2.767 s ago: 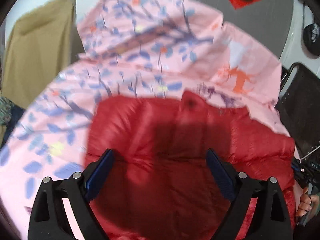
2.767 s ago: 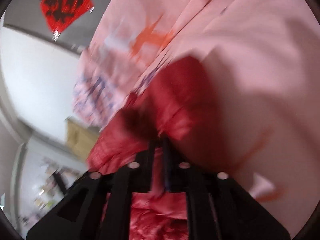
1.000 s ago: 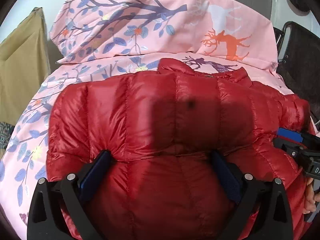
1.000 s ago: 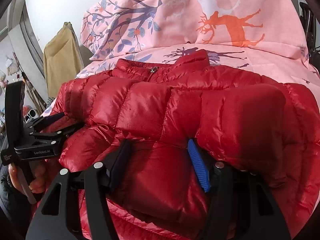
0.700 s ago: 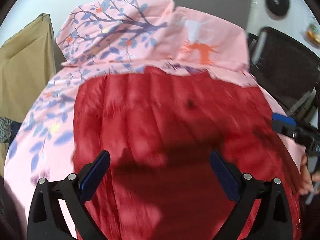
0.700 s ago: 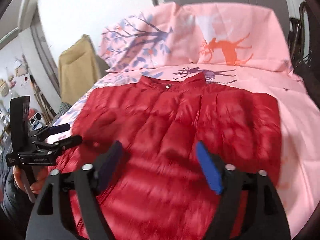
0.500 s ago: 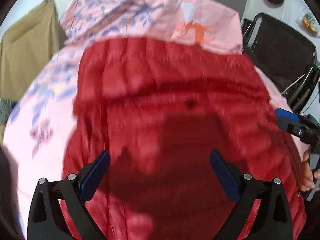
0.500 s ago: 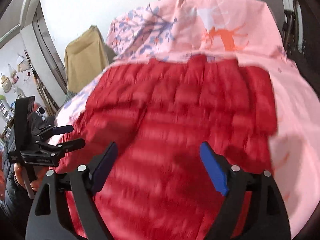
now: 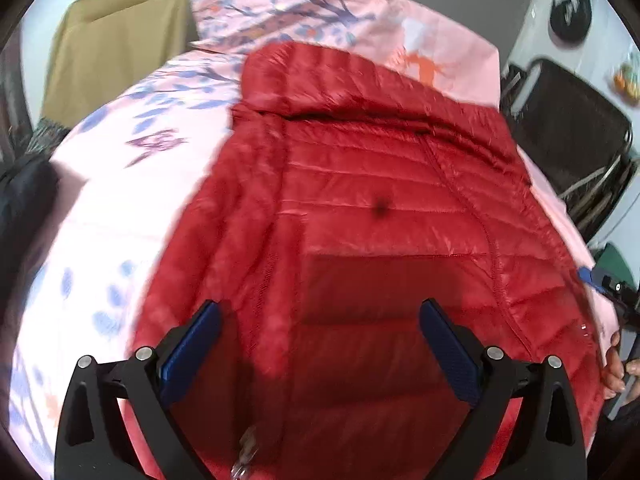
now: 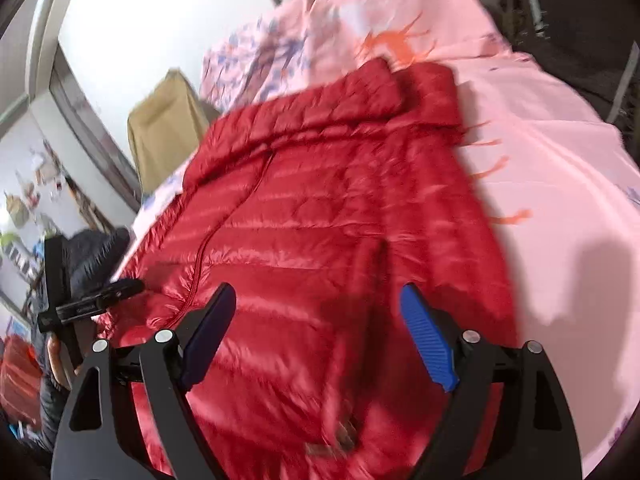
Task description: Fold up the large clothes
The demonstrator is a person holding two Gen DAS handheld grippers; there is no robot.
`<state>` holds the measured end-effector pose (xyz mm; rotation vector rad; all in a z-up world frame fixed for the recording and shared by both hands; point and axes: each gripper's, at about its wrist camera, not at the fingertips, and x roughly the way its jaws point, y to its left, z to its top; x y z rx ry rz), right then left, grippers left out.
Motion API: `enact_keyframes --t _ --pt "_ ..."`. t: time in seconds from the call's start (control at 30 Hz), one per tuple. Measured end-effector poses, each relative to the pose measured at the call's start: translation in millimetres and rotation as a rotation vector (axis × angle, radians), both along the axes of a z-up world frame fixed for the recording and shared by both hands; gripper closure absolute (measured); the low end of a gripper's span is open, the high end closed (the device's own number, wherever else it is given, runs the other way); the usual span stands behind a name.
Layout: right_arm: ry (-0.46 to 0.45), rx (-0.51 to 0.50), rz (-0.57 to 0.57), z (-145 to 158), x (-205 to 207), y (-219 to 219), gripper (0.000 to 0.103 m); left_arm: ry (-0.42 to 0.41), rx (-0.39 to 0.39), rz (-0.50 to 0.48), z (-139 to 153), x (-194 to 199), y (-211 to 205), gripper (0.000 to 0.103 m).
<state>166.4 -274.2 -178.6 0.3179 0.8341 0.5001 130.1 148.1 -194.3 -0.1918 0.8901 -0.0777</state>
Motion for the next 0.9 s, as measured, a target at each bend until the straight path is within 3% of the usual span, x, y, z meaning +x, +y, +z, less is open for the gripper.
enact_keyframes --t 0.17,0.43,0.57,0.9 --pt "0.027 0.037 -0.059 -5.9 -5.3 -31.0 0.021 -0.046 0.000 0.075 22.1 -16.3 33.4 0.003" --pt "0.073 0.066 -0.083 -17.1 3.4 -46.8 0.021 0.015 -0.083 0.129 10.7 -11.5 78.0 0.003" --pt "0.096 0.067 -0.092 -21.3 3.9 -50.4 0.021 0.046 -0.178 0.090 -1.7 -15.8 84.5 0.003" --pt "0.163 0.031 -0.102 -28.6 -4.3 -60.3 0.021 0.052 -0.197 -0.017 -5.6 -29.1 69.8 0.003"
